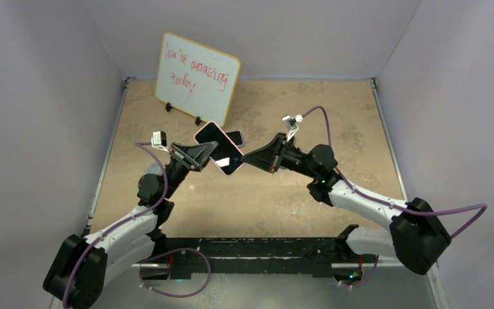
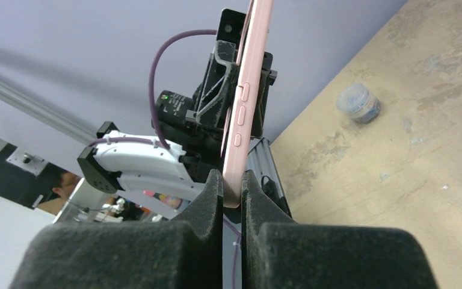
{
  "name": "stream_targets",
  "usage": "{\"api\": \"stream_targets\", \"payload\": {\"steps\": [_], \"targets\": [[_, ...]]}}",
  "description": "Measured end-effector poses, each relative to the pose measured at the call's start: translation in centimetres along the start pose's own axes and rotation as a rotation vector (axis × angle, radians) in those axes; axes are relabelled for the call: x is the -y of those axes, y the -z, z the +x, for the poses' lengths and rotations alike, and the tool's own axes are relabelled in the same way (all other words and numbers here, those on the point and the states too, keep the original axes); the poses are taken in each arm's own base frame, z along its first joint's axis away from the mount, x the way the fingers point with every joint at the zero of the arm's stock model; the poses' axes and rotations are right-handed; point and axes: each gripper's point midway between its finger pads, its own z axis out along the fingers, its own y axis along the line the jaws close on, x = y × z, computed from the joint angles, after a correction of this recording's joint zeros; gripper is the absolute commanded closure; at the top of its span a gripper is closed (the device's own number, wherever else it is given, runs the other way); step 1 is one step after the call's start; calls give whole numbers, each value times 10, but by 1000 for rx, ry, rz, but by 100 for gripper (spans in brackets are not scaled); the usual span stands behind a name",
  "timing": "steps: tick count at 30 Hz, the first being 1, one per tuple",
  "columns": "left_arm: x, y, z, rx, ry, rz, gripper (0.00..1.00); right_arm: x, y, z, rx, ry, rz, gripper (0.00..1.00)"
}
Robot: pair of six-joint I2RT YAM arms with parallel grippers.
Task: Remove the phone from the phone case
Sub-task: Remove the phone case from the phone.
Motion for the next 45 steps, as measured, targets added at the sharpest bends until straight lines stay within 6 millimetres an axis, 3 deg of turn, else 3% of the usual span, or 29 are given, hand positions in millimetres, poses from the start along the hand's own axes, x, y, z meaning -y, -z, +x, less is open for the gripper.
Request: {"api": "stream_targets", "payload": {"steps": [13, 21, 27, 31, 38, 43, 45], "targets": [[3, -11, -1, -9, -15, 4, 100, -18, -1, -9, 14, -17, -108, 100], [-9, -26, -7, -3, 4, -3, 100, -18, -9, -15, -18, -70, -161, 100], [-28, -30, -13, 21, 39, -37, 100, -7, -17, -8, -92, -189, -157, 100], [-32, -31, -10, 4, 70, -36, 100, -11, -17, -3, -140, -190, -176, 100], [-20, -36, 0, -63, 115, 11, 100, -33, -16, 3, -246, -89, -265, 100], [-7, -36, 11, -129, 122, 33, 100, -50, -13, 18, -351, 122, -347, 100], [-6, -35, 14, -140, 124, 25, 100, -51, -13, 22, -378, 195, -331, 95]]}}
